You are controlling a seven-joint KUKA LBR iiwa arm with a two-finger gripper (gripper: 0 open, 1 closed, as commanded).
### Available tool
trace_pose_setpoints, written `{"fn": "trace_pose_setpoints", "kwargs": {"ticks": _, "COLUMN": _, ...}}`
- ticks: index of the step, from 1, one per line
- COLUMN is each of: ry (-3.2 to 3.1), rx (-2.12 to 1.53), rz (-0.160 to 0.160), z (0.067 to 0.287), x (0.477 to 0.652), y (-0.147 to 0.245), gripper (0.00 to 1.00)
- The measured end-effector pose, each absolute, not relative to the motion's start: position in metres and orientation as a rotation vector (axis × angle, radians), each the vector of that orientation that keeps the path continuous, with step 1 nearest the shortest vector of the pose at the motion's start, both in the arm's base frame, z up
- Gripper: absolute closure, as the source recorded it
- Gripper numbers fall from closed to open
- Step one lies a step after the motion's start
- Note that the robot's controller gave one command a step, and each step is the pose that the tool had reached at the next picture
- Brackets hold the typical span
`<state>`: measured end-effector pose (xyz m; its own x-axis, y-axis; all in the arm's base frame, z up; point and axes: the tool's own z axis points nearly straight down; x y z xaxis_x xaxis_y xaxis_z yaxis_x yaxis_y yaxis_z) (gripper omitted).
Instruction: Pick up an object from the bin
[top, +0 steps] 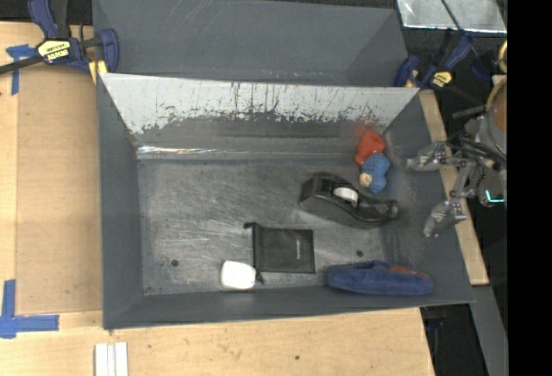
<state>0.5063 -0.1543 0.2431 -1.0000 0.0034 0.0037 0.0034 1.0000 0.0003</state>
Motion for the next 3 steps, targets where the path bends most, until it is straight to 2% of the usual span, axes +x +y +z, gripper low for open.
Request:
{"fn": "trace_pose_setpoints", "kwargs": {"ticks": 1, "ry": -3.139, "rx": 0.31, "rz": 0.005, "z": 0.105, "x": 0.567, "y": -0.095, "gripper": 0.0}}
{"fn": "trace_pose_setpoints", "kwargs": {"ticks": 2, "ry": -3.139, "rx": 0.311, "rz": 0.004, "z": 0.108, "x": 0.566, "y": -0.094, "gripper": 1.0}}
{"fn": "trace_pose_setpoints", "kwargs": {"ticks": 3, "ry": -3.136, "rx": 0.341, "rz": 0.006, "z": 0.255, "x": 0.564, "y": -0.1, "gripper": 1.0}}
